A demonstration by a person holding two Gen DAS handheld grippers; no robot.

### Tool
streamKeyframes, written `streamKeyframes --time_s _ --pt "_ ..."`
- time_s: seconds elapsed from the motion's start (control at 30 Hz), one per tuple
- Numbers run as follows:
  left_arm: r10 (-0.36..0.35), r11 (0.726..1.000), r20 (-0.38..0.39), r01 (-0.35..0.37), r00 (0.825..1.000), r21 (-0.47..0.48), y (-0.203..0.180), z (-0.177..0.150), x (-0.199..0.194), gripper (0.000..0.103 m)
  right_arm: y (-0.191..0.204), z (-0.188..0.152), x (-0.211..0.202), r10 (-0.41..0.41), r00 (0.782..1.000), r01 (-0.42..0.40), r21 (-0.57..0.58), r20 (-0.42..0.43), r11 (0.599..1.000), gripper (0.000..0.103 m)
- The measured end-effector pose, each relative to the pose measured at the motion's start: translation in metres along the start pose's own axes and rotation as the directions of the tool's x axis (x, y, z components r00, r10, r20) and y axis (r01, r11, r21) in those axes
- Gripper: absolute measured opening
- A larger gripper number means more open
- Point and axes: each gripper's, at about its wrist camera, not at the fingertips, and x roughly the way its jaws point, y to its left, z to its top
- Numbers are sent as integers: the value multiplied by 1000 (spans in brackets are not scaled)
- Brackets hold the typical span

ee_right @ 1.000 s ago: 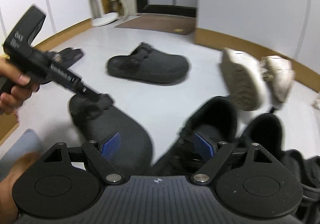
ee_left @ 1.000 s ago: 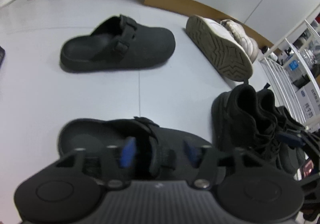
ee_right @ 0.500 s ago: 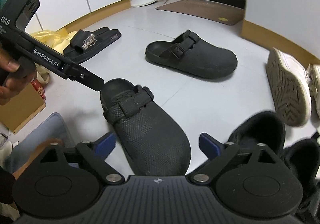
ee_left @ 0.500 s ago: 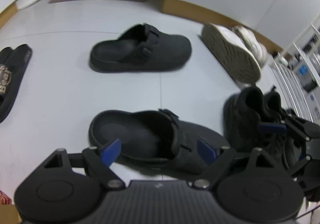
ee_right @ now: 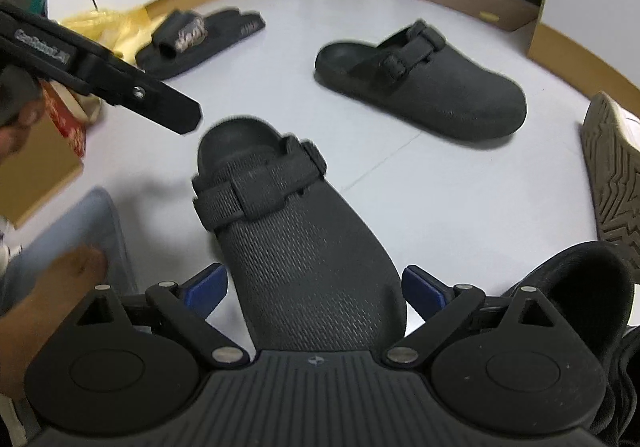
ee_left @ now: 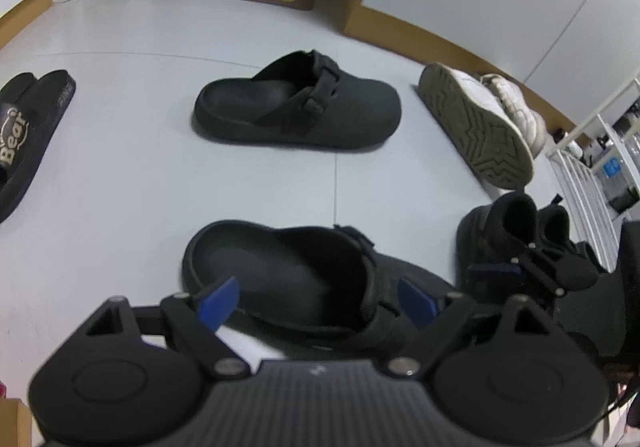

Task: Organize scattered shoes
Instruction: 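Grasp the black knit clog by its toe with the right tool and lift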

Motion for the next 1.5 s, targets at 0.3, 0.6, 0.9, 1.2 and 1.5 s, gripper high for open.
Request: streamKeyframes --time_s 0.3,0.6,0.9,1.2,1.5 --pt "9 1000 -28 -9 1000 8 -3 -6 5 89 -2 -7 12 -10 999 14 73 -49 997 94" --pt "34 999 -36 -35 999 -16 6 -10 6 90 4 -2 14 9 999 -7 63 -40 998 94" --pt "37 999 -38 -38 999 -32 11 -9 5 90 7 6 15 38 999 -37 38 -21 999 99" --pt "34 998 -40 -36 999 -44 14 -9 5 90 19 20 34 87 996 -88 -40 -25 995 99" --pt "32 998 -44 -34 999 -47 15 -10 5 90 9 27 51 86 994 -89 -42 -64 995 103"
